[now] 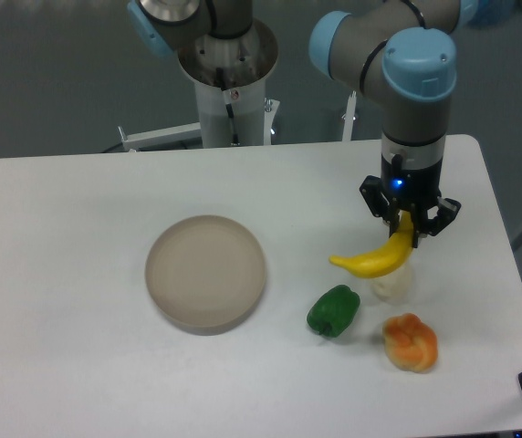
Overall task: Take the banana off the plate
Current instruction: 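Lift the banana off the plate and carry it toward the white pear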
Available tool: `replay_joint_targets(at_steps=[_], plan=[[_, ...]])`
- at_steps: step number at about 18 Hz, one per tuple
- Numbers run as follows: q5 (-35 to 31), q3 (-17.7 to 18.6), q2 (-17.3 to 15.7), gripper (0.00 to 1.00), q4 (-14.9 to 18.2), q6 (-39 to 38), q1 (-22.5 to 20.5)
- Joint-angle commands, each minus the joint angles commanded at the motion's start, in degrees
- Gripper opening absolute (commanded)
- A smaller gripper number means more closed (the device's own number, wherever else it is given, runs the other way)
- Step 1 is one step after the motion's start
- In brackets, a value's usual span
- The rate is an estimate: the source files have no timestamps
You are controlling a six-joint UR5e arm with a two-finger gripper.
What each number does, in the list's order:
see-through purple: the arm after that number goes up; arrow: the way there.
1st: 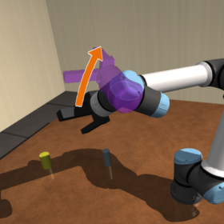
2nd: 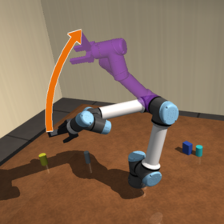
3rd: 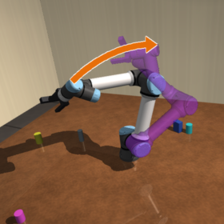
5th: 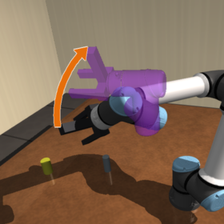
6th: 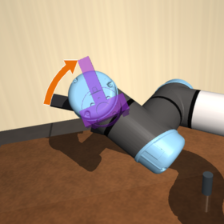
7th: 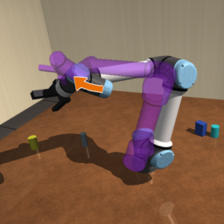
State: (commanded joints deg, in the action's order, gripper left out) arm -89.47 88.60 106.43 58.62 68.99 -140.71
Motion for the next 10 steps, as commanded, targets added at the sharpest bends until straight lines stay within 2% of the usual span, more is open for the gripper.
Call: replay_joint_targets(at_steps=[10], plan=[[0.09, -0.53, 0.35, 0.26, -0.09, 0.0, -0.18]])
